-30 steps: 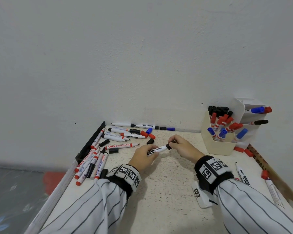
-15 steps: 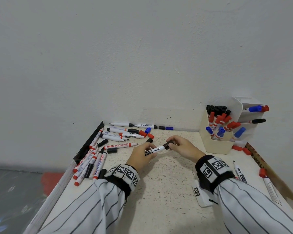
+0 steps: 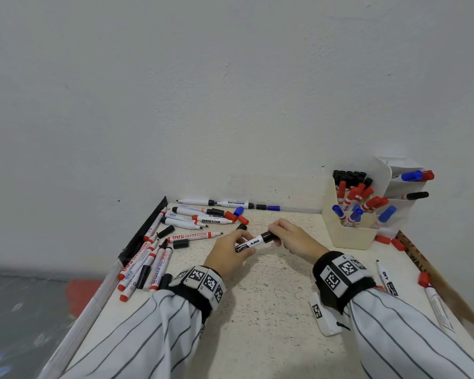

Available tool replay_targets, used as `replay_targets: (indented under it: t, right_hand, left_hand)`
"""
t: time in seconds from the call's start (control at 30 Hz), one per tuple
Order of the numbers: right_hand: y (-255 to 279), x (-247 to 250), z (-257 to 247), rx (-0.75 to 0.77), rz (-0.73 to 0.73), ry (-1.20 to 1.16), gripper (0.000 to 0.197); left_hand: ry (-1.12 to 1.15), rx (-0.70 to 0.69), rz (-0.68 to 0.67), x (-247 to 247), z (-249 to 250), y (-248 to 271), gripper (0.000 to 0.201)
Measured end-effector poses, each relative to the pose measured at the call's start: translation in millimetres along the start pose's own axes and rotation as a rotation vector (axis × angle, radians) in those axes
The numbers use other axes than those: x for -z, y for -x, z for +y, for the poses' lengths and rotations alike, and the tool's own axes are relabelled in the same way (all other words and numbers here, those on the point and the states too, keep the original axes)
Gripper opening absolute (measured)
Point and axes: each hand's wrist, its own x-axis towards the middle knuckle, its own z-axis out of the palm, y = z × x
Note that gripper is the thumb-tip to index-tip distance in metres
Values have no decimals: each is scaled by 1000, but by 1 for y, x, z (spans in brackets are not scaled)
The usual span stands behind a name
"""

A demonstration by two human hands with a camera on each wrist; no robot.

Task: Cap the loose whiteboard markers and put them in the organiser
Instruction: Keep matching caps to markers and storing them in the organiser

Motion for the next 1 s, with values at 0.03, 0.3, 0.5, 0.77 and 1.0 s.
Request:
replay_targets:
  t: [0.03,0.3,0.5,0.77,1.0]
  right_hand:
    - [0,-1,-1,1,3,-1,22]
    - [3,1,-6,-56,107,-107,16]
    - [3,6,-11,-57,197,-128,23]
    - [10,8,-15,96,233,-253,22]
    - [16,12,-17,195,230,-204,23]
  left_hand:
    - [-1,-7,-3,0,1,0,20]
    - [-346,-148,24,-3,24,2,29]
    - [-597,-274,102,-7,47,6,31]
    - [-275,-154,-32,-2,65,4,32]
    - [115,-16,-142,5,75,9,36]
